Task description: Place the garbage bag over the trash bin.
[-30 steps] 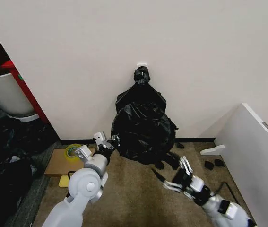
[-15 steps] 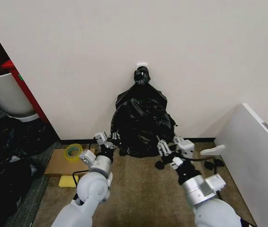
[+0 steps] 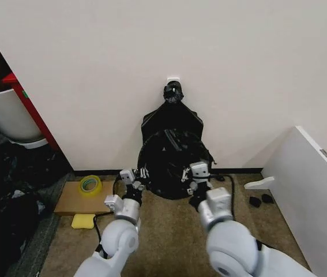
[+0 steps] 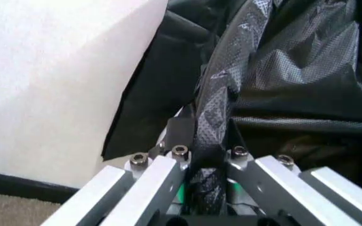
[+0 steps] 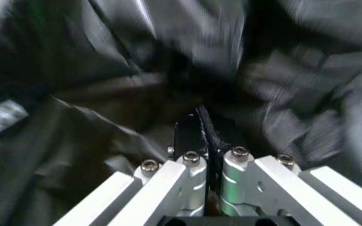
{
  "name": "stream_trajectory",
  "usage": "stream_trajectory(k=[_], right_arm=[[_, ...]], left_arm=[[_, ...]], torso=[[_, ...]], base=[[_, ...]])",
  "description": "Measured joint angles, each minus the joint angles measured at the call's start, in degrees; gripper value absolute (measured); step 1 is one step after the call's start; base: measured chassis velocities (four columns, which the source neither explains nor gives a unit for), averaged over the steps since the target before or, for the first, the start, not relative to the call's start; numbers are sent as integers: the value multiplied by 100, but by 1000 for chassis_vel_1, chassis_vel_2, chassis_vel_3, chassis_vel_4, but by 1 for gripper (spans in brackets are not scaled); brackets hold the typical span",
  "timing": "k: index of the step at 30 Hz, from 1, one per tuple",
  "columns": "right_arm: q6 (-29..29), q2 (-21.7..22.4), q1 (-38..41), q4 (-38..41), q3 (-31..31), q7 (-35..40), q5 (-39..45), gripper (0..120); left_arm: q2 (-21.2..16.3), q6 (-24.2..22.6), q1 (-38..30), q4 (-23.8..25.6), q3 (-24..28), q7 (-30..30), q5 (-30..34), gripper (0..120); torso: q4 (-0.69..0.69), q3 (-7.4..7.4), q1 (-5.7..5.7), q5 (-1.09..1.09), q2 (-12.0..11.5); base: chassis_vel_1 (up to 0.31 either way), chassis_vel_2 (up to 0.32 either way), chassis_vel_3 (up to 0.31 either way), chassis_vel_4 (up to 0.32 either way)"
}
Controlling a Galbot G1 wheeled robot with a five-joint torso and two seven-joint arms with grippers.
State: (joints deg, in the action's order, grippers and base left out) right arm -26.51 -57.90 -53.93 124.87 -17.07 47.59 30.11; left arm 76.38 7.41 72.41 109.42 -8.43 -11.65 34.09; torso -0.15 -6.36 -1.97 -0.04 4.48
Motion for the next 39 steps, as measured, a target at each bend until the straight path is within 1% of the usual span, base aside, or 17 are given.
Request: stream_trajectory(k=[3,7,8,12,13,19,29,33,39], right_arm=[[-3,-85,83,-190,-42,35,-6,0],[-52,-352,468,-491,-167,226,190,0],[-52,-352,468,-491,-167,226,190,0],[-174,-626,942,-846,-309,484,495,0],[-174,-626,942,-846,-309,484,495,0],[-227,-919,1374,-1559,-361,640,604,0],[-340,-1003,1503,-2105,-350,658,651,0],[-388,-1005,1510,-2183,-323,665,638,0],[-457,-848,1422,-2119,-285,558,223,0]], left_arm=[[4,8,34,37,0,6,-3,1],[-12,36,126,59,-1,54,-70,1],[-12,36,126,59,-1,54,-70,1],[-9,83,198,62,14,114,-189,1],[-9,83,198,62,14,114,-189,1],[-96,118,318,205,2,184,-233,1],[-181,241,406,325,-22,290,-319,1],[-210,260,431,350,-24,300,-322,1],[-295,261,431,371,-74,278,-208,1]], torso=[[-1,0,0,0,0],[0,0,0,0,0],[0,0,0,0,0],[1,0,0,-1,0],[1,0,0,-1,0],[0,0,0,0,0],[0,0,0,0,0],[0,1,0,0,0],[0,0,0,0,0]], base=[[0,0,0,0],[0,0,0,0],[0,0,0,0],[0,0,0,0],[0,0,0,0],[0,0,0,0],[0,0,0,0],[0,0,0,0],[0,0,0,0]])
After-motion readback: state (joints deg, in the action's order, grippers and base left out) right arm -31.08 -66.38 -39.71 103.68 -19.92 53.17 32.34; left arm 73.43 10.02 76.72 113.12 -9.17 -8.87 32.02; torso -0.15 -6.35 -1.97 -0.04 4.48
